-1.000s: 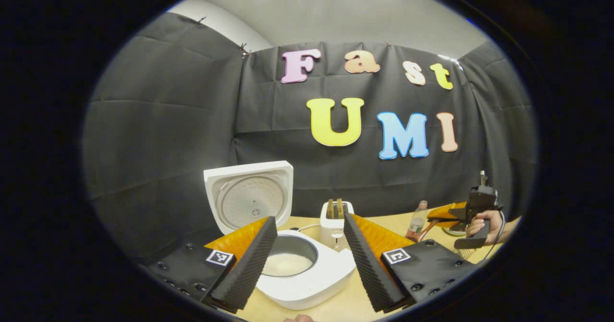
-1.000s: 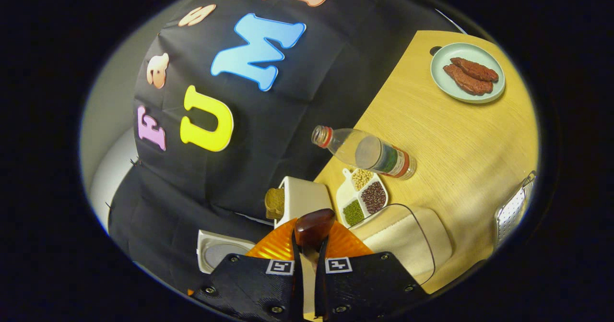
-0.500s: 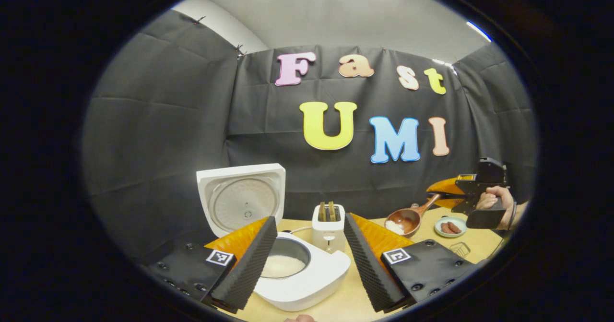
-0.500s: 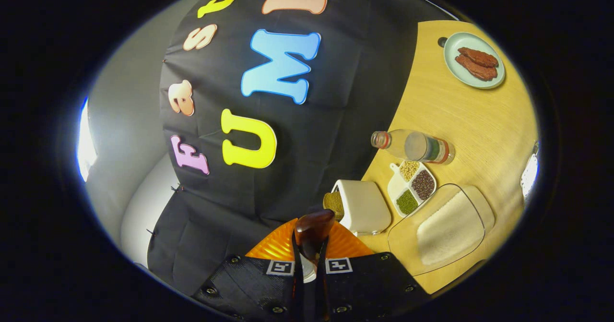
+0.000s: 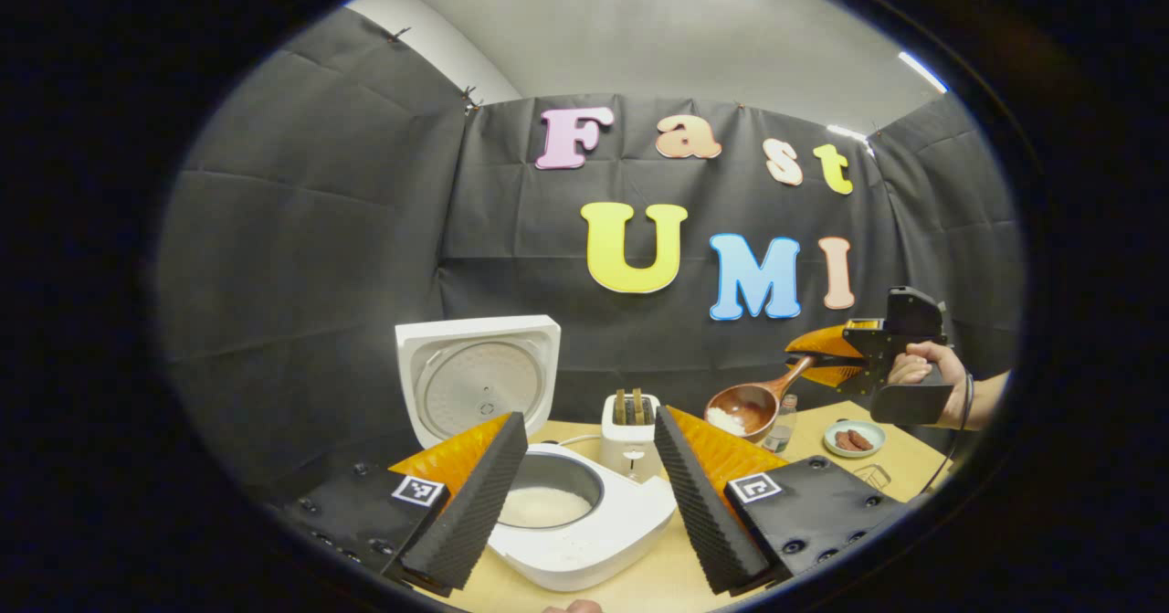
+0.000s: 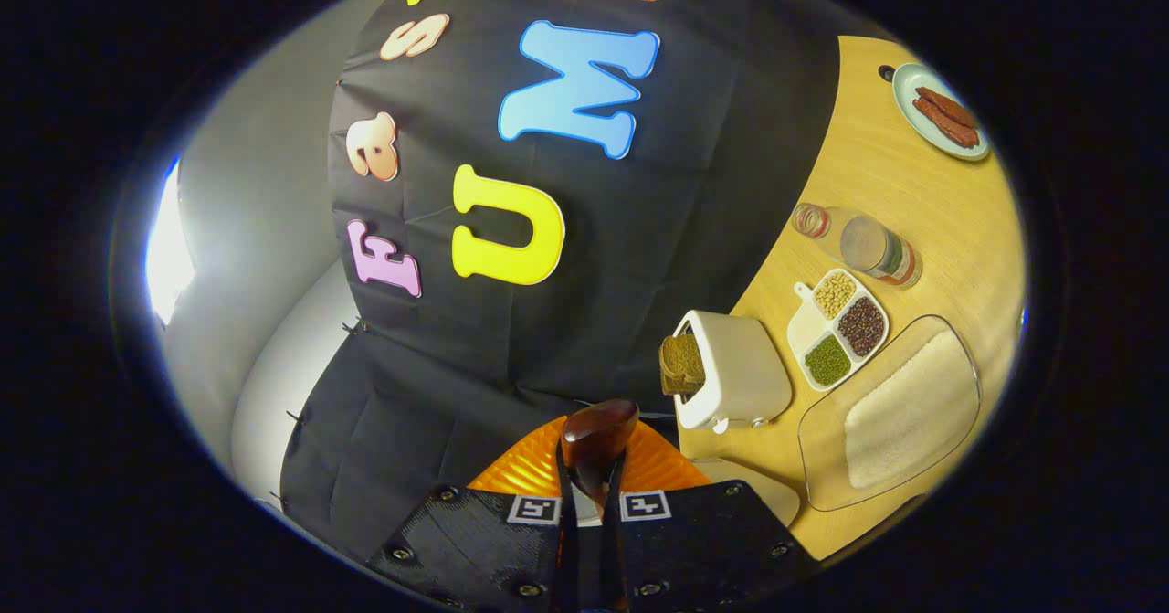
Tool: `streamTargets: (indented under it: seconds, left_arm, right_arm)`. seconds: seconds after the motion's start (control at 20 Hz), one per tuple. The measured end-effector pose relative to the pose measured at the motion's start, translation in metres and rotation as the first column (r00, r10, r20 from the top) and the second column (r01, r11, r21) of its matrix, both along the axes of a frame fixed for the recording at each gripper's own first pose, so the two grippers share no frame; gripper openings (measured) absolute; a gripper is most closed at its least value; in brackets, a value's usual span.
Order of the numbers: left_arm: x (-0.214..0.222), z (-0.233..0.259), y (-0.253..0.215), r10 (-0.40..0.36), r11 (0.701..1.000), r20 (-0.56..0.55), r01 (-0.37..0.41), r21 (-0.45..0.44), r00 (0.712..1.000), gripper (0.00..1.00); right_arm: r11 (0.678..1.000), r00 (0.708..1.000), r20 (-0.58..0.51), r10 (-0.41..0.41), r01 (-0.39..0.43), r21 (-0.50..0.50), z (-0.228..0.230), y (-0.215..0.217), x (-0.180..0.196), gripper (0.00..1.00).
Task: Close the left gripper, press the button to open the rice cooker; take a wooden spoon from the chopstick holder with the right hand, scoop a spoonful of rice and pour it into the rice cooker, then put the wooden spoon back into the chopstick holder.
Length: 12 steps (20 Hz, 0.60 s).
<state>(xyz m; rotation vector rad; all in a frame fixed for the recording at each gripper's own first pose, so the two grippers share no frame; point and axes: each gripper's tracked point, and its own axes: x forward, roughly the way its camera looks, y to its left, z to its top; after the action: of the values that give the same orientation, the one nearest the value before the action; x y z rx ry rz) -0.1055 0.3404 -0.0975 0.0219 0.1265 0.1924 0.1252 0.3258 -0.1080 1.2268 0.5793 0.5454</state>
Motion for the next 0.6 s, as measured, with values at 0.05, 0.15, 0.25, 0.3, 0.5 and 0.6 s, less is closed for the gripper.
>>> streamTargets:
  seconds: [0.05, 0.15, 0.25, 0.3, 0.5, 0.6]
  left_arm:
    - [-0.002, -0.002, 0.004, 0.004, 1.000, -0.004, -0.004, -0.001, 1.000, 0.98]
    - [-0.006, -0.007, 0.011, 0.011, 1.000, -0.010, -0.011, 0.000, 1.000, 0.98]
    - [-0.011, -0.009, 0.018, 0.019, 1.000, -0.013, -0.019, 0.004, 1.000, 0.96]
    - [-0.012, -0.010, 0.022, 0.024, 1.000, -0.016, -0.024, 0.005, 1.000, 0.96]
    - [-0.021, -0.012, 0.030, 0.037, 0.999, -0.019, -0.037, 0.008, 0.999, 0.96]
    - [-0.024, -0.012, 0.032, 0.045, 0.999, -0.013, -0.045, 0.002, 0.999, 0.98]
  right_arm:
    - [1.000, 1.000, 0.003, 0.015, -0.015, -0.006, 0.002, 0.009, 0.000, 0.09]
    - [0.999, 0.999, 0.017, 0.047, -0.047, -0.020, 0.002, 0.031, 0.004, 0.09]
    - [0.996, 0.996, 0.034, 0.082, -0.080, -0.033, 0.004, 0.055, 0.006, 0.09]
    - [0.994, 0.994, 0.043, 0.100, -0.098, -0.044, 0.006, 0.068, 0.007, 0.09]
    - [0.979, 0.980, 0.087, 0.180, -0.171, -0.107, 0.011, 0.113, 0.006, 0.09]
    - [0.969, 0.971, 0.099, 0.216, -0.202, -0.140, 0.007, 0.134, 0.004, 0.09]
